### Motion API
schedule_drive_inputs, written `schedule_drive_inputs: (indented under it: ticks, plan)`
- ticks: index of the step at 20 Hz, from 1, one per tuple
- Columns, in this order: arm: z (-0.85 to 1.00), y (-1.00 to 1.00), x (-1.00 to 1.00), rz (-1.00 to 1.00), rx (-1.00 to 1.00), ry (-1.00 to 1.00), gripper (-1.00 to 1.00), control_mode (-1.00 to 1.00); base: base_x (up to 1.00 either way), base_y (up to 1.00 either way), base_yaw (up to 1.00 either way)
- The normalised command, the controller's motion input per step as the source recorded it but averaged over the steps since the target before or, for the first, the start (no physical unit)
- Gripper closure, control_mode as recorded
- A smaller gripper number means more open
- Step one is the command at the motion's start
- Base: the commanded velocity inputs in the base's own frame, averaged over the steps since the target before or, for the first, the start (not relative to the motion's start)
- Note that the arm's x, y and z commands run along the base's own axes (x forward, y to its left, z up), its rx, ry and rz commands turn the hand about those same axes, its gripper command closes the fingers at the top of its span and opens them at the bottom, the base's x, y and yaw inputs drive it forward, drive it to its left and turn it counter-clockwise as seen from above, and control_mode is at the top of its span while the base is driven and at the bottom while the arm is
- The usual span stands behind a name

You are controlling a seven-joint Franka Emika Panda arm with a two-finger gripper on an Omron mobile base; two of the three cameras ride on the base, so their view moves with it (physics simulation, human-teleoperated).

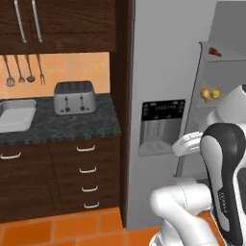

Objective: Place one lemon and one chicken drumstick in each tupperware on the nearby counter, to pack two identical lunches.

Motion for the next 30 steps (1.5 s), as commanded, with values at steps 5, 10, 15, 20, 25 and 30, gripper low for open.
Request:
schedule_drive_inputs:
  ticks: [5, 10, 15, 20, 25, 30]
  plan:
    - [0.0, 0.0, 0.0, 0.0, 0.0, 0.0, -1.0, 1.0, 0.01, -0.71, 0.03]
    - [0.0, 0.0, 0.0, 0.0, 0.0, 0.0, -1.0, 1.0, 0.18, -0.66, 0.0]
    - [0.0, 0.0, 0.0, 0.0, 0.0, 0.0, -1.0, 1.0, 0.36, -0.23, 0.01]
    - [0.0, 0.0, 0.0, 0.0, 0.0, 0.0, -1.0, 1.0, 0.52, -0.08, 0.0]
    - [0.0, 0.0, 0.0, 0.0, 0.0, 0.0, -1.0, 1.0, 0.03, -0.52, 0.0]
    - [0.0, 0.0, 0.0, 0.0, 0.0, 0.0, -1.0, 1.0, 0.2, -0.28, 0.0]
